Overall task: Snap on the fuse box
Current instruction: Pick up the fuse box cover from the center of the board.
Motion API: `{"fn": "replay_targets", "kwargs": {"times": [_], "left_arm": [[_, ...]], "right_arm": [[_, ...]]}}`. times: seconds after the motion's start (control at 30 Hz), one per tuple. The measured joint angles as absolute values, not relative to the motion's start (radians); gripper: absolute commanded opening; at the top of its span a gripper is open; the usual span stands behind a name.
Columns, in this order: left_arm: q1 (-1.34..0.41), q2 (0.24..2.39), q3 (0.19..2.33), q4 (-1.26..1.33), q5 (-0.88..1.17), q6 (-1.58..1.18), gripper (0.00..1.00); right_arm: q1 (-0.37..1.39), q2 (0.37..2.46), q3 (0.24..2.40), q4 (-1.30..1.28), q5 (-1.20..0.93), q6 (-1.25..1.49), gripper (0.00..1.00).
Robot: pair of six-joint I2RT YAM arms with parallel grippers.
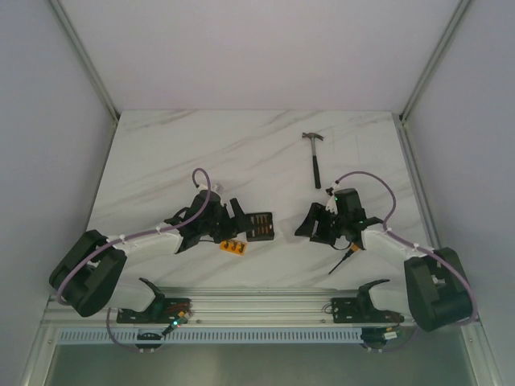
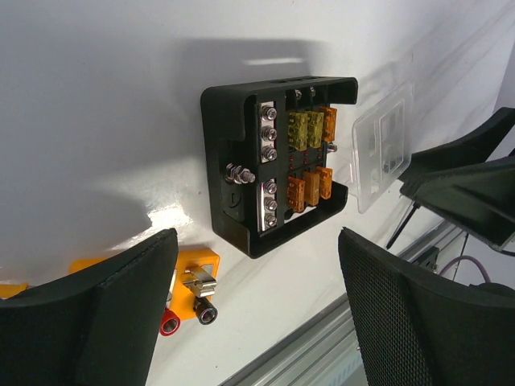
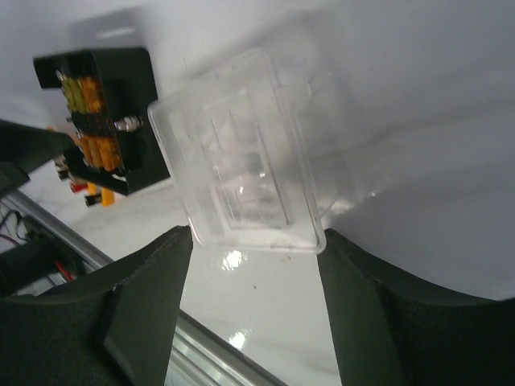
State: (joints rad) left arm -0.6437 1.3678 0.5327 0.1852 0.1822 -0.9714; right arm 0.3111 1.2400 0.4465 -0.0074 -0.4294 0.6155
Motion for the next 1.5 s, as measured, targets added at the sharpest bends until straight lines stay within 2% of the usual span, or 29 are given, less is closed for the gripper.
{"fn": "replay_targets", "kwargs": {"times": [0.2,0.43,0.5,0.73,1.0,1.23,1.27,1.4,1.5], "left_arm": [[-0.644,1.368,0.533,0.184,0.182,-0.974,0.89],[-0.644,1.368,0.532,0.178,0.181,-0.974,0.89],[-0.644,1.365,0.531,0.178,0.181,-0.974,0.90],[-0.644,1.341,0.521,0.172,0.179,-0.974,0.90],[-0.644,1.340,0.516,0.170,0.178,-0.974,0.90],[-0.644,1.340,0.514,0.168,0.178,-0.975,0.90],[-0.644,1.340,0.513,0.168,0.178,-0.975,0.90],[-0.644,1.340,0.510,0.167,0.178,-0.975,0.89],[-0.644,1.340,0.509,0.167,0.178,-0.975,0.90]], "right_arm": [[0.311,1.198,0.487,-0.154,-0.394,0.501,0.73],[0.281,1.256,0.635,-0.182,-0.369,0.397,0.69],[0.274,1.303,0.670,-0.165,-0.381,0.371,0.63],[0.256,1.444,0.701,-0.130,-0.451,0.309,0.55],[0.243,1.488,0.669,-0.056,-0.580,0.291,0.38],[0.228,1.556,0.619,0.034,-0.694,0.302,0.34],[0.228,1.567,0.614,0.049,-0.719,0.307,0.32],[0.228,1.578,0.593,0.103,-0.771,0.321,0.13],[0.223,1.571,0.583,0.128,-0.830,0.344,0.02]]}}
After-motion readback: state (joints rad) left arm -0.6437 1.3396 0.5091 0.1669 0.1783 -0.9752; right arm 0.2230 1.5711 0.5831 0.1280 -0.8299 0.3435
